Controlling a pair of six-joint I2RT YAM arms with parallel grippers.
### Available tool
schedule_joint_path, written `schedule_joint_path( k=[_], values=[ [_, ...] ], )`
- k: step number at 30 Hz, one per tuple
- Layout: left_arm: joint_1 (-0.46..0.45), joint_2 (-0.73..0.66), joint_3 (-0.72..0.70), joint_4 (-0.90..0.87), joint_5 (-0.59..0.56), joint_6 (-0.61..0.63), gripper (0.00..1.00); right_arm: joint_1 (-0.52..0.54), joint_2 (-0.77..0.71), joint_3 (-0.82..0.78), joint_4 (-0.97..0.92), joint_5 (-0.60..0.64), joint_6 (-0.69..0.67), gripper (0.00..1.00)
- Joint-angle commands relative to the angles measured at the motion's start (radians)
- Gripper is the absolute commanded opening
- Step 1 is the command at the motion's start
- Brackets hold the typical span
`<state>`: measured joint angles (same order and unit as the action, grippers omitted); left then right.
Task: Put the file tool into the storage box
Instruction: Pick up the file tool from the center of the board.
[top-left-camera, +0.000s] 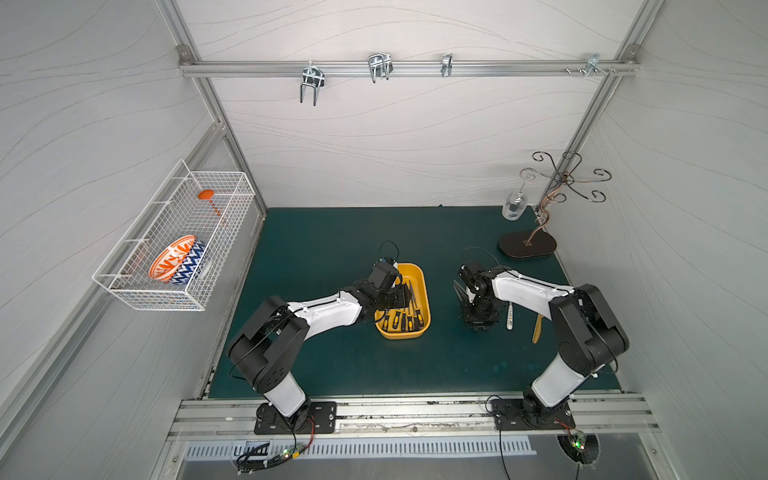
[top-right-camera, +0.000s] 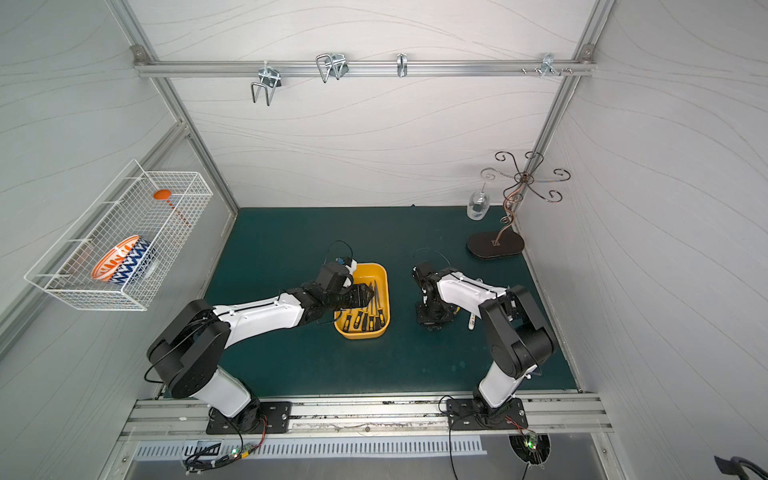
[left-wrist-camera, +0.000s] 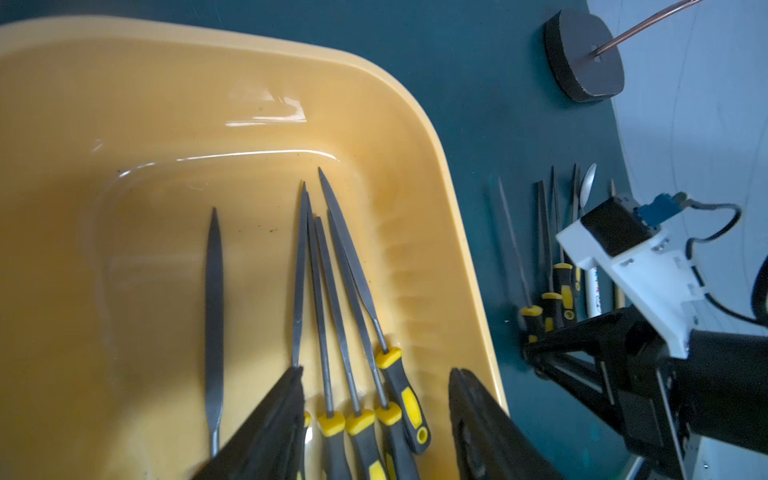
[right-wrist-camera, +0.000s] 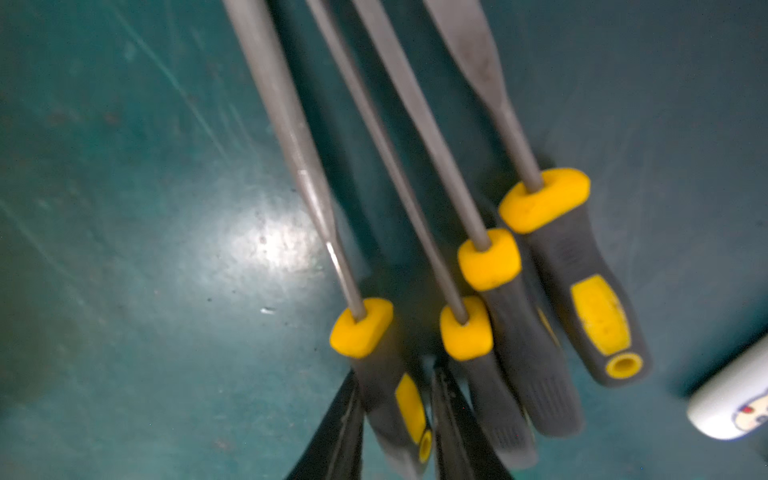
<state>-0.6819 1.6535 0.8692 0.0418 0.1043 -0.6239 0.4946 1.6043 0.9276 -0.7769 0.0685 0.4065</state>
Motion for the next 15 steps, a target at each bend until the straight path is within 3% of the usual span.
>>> schedule_joint_path(
  k=[1, 6, 11, 15],
  values=[
    [-0.002, -0.037, 0.001, 0.031, -0.015, 0.000, 0.48, 0.001, 0.071, 0.006, 0.034, -0.034, -0.027, 0.33],
    [-0.002, -0.053, -0.006, 0.044, -0.006, 0.000, 0.52, 0.010, 0.110, 0.014, 0.049, -0.076, -0.026, 0.31],
    [-0.002, -0.074, -0.020, 0.080, 0.018, -0.004, 0.55, 0.053, 0.082, 0.013, 0.071, -0.099, -0.022, 0.06],
    [-0.002, -0.102, -0.039, 0.140, 0.051, -0.011, 0.62, 0.082, -0.029, 0.010, 0.127, -0.173, -0.016, 0.02]
  ],
)
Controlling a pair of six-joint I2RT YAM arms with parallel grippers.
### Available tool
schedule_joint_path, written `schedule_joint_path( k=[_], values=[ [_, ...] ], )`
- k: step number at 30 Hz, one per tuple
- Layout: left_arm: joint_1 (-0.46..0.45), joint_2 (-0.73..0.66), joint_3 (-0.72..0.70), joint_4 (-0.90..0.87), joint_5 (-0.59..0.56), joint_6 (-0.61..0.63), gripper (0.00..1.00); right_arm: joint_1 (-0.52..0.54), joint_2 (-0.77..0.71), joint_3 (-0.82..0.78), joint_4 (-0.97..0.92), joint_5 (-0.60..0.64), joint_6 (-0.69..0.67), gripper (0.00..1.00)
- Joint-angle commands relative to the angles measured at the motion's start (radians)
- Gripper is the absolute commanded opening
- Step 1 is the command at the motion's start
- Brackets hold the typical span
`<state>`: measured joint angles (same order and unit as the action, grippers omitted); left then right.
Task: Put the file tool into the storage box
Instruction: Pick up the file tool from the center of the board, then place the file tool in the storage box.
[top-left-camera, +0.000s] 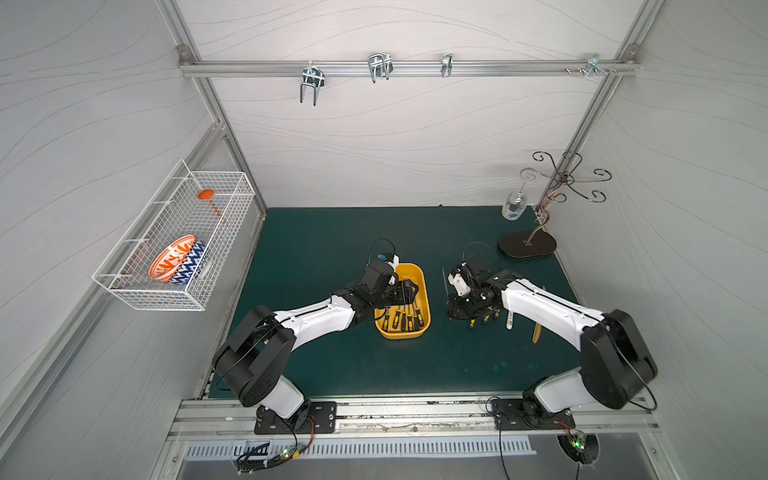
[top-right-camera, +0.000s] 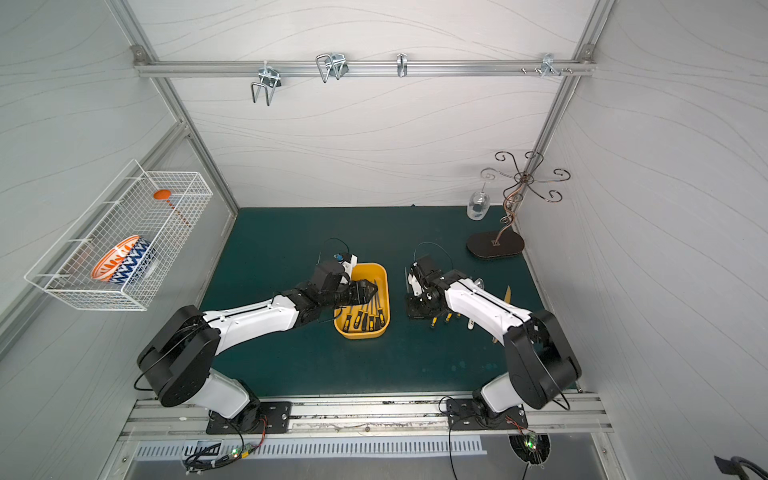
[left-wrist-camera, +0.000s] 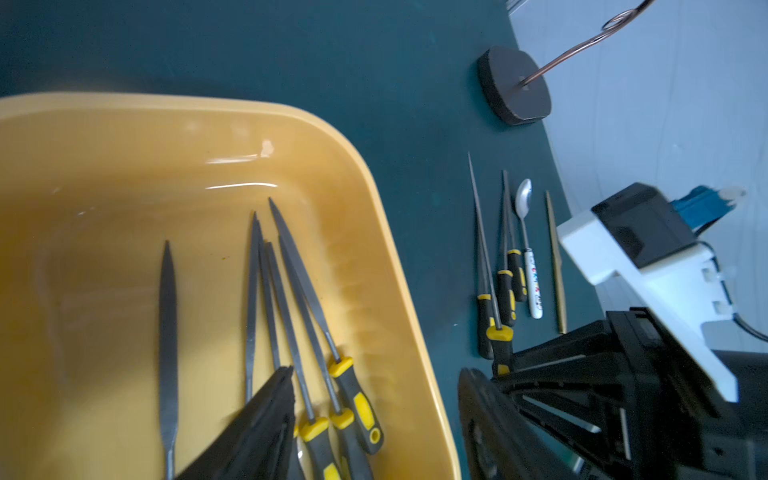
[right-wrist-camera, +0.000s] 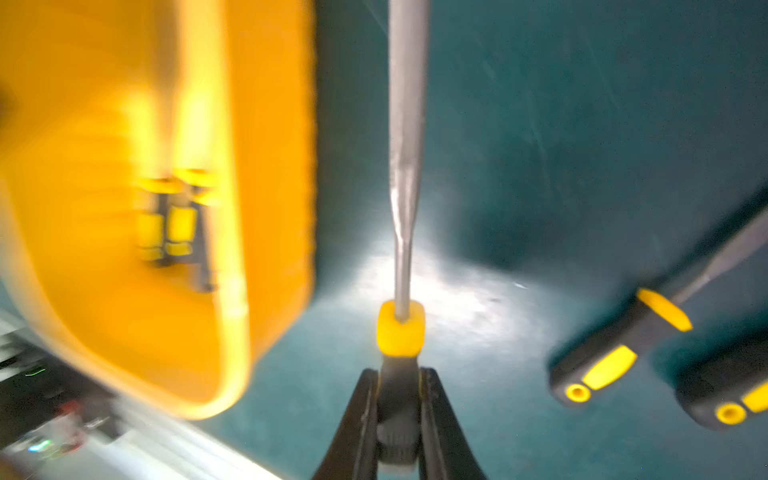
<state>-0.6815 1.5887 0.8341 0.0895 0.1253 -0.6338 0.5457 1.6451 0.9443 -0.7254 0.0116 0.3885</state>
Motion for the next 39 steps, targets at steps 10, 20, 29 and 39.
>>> schedule_joint_path(
  k=[10, 20, 29, 39],
  values=[
    [-0.003, -0.094, -0.022, 0.211, 0.122, -0.012, 0.67, 0.053, -0.254, 0.001, 0.227, -0.421, 0.016, 0.03],
    [-0.003, -0.066, -0.007, 0.254, 0.163, -0.033, 0.67, 0.153, -0.229, 0.090, 0.233, -0.518, -0.055, 0.05],
    [0.000, -0.070, -0.022, 0.231, 0.147, -0.031, 0.00, 0.159, -0.224, 0.105, 0.241, -0.513, -0.041, 0.07],
    [0.006, -0.086, -0.028, -0.019, -0.107, 0.050, 0.00, 0.154, -0.249, 0.084, 0.231, -0.407, -0.020, 0.36]
  ],
)
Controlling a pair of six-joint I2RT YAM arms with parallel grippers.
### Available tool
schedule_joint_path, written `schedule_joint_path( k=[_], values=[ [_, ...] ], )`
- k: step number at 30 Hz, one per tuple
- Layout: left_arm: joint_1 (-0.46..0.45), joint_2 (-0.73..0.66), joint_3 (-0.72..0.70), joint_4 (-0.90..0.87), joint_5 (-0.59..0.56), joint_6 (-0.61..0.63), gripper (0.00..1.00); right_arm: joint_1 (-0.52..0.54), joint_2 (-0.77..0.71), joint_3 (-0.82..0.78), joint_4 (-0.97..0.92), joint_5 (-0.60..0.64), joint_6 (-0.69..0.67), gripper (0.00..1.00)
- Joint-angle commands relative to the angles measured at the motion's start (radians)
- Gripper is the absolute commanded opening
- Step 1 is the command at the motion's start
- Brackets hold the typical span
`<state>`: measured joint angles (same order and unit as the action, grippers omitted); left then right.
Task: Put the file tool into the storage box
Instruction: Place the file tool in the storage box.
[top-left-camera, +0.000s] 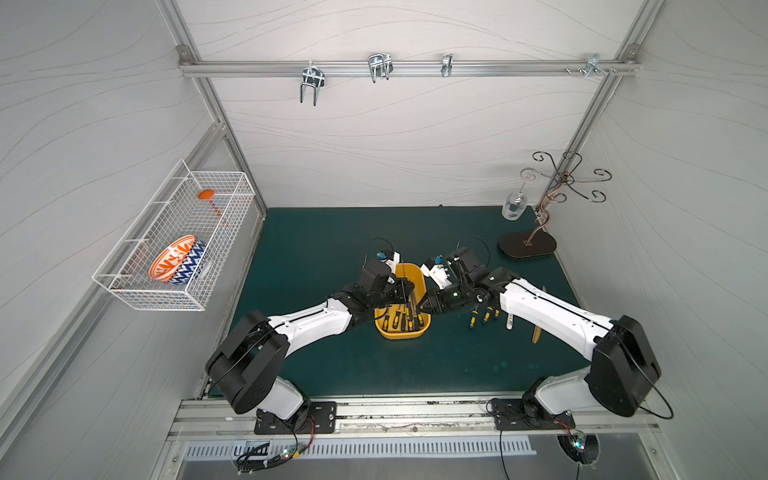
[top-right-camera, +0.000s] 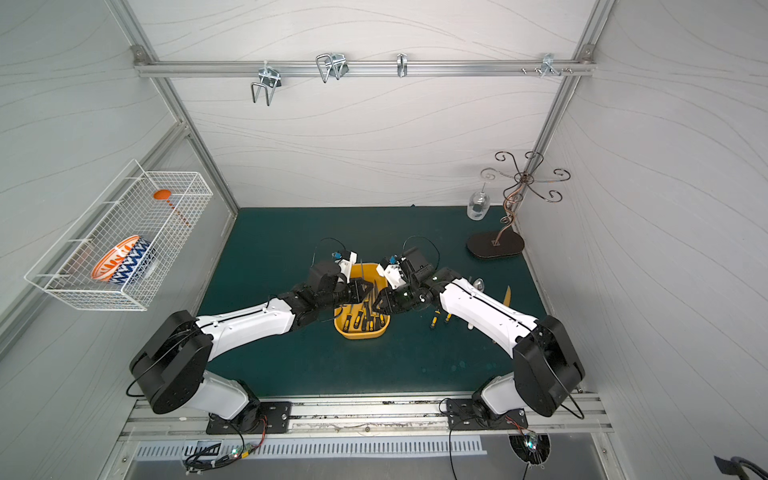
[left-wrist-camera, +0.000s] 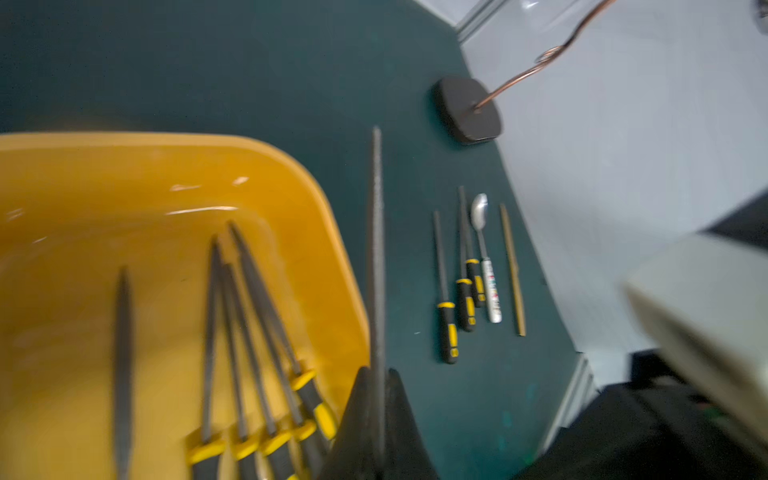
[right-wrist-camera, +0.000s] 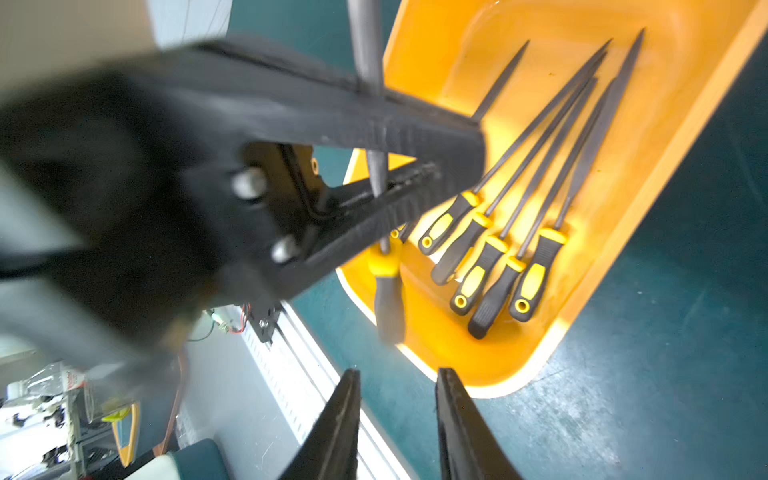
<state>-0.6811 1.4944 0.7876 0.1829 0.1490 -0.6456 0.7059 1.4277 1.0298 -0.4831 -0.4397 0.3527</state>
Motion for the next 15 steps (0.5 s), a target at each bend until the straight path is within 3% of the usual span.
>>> schedule_joint_path(
  k=[1, 7, 12, 15],
  values=[
    [0.006, 0.022, 0.026, -0.141, -0.147, 0.077, 0.00, -0.007, -0.035, -0.006, -0.012, 0.051, 0.018, 0.36],
    [-0.004, 0.104, 0.059, -0.211, -0.190, 0.103, 0.00, -0.042, -0.058, -0.037, -0.005, 0.064, 0.043, 0.37],
    [-0.008, 0.110, 0.077, -0.203, -0.181, 0.100, 0.38, -0.074, -0.078, -0.057, -0.042, 0.113, 0.066, 0.39],
    [-0.010, 0.094, 0.075, -0.194, -0.179, 0.098, 0.46, -0.100, -0.073, -0.056, -0.124, 0.198, 0.093, 0.41]
  ],
)
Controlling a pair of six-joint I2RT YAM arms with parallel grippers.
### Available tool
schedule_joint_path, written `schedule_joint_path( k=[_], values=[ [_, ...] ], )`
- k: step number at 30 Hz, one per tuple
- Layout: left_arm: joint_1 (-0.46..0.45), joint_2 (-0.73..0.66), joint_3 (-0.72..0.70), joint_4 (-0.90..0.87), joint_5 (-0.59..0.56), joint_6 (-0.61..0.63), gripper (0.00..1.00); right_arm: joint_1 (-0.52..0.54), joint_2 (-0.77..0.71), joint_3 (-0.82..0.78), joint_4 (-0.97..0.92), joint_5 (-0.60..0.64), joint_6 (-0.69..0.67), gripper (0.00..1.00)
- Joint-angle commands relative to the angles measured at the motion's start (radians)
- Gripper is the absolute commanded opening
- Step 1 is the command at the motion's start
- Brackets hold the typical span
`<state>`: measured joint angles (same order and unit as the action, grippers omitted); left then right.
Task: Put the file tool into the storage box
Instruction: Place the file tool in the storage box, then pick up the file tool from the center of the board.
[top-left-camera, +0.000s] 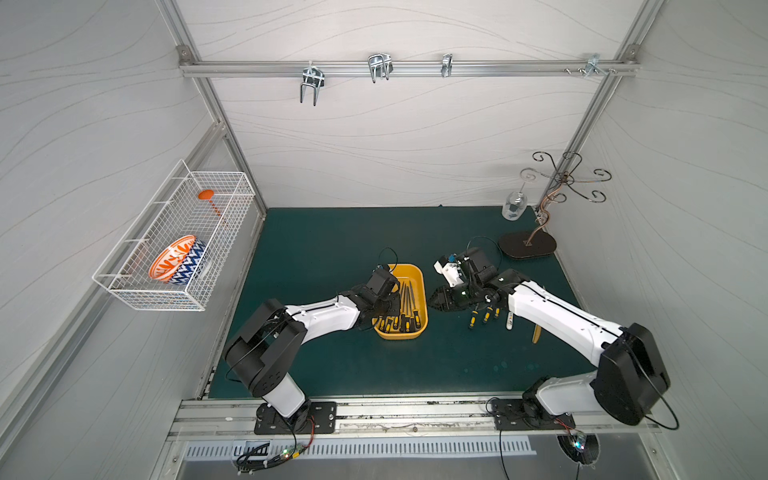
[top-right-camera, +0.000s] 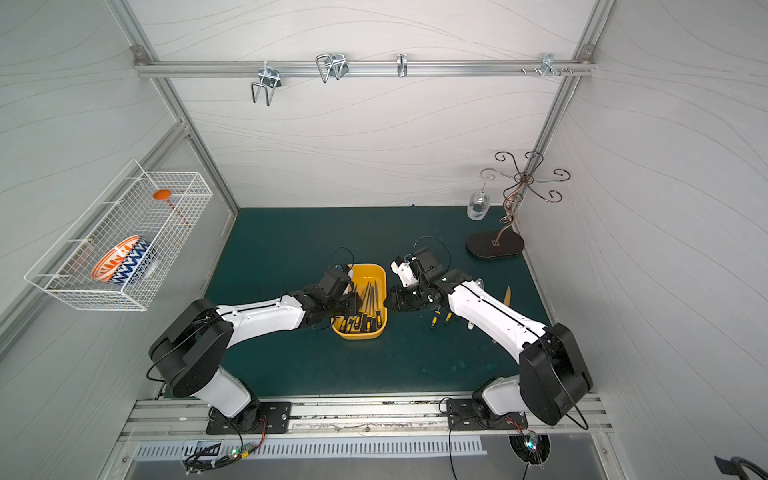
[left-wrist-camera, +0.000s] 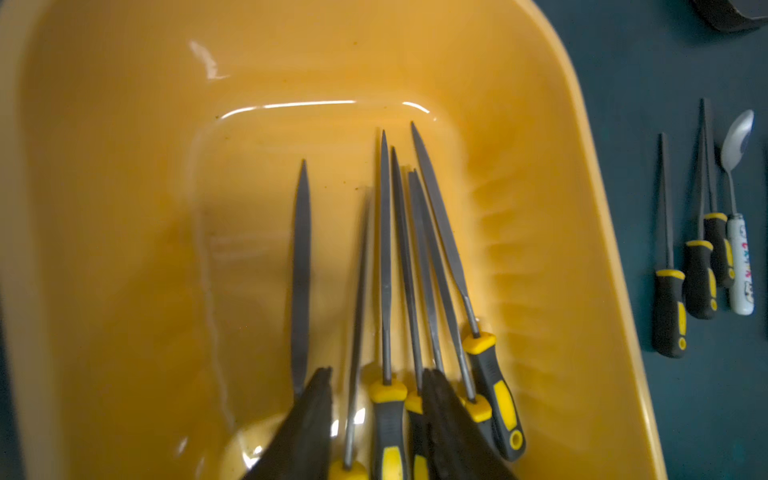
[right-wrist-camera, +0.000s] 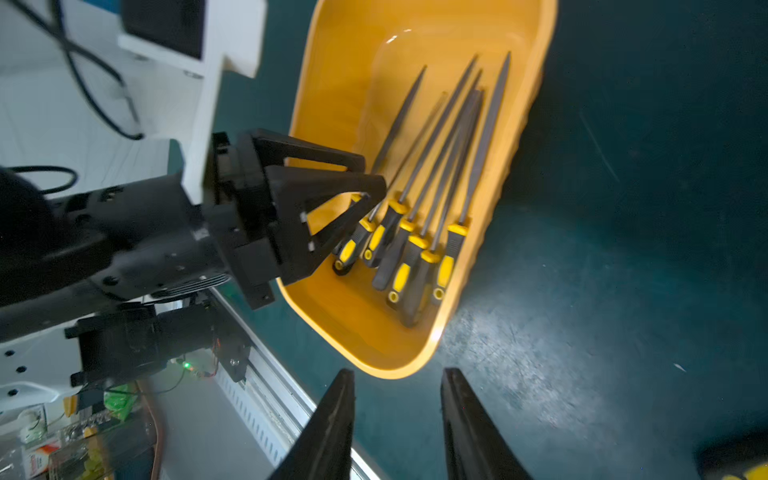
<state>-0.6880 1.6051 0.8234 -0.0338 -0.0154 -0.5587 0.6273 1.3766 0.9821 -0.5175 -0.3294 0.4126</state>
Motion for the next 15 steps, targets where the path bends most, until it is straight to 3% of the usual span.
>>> schedule_joint_path(
  k=[1, 6, 15],
  values=[
    [-0.004, -0.023, 0.040, 0.025, -0.017, 0.011, 0.46, -0.032, -0.018, -0.008, -0.120, 0.113, 0.043, 0.41],
    [-0.004, -0.051, 0.034, 0.035, -0.024, 0.005, 0.48, -0.121, 0.027, -0.028, -0.245, 0.255, 0.096, 0.42],
    [-0.002, -0.089, 0.008, 0.057, -0.027, -0.003, 0.49, -0.210, 0.134, -0.063, -0.239, 0.263, 0.070, 0.42]
  ],
)
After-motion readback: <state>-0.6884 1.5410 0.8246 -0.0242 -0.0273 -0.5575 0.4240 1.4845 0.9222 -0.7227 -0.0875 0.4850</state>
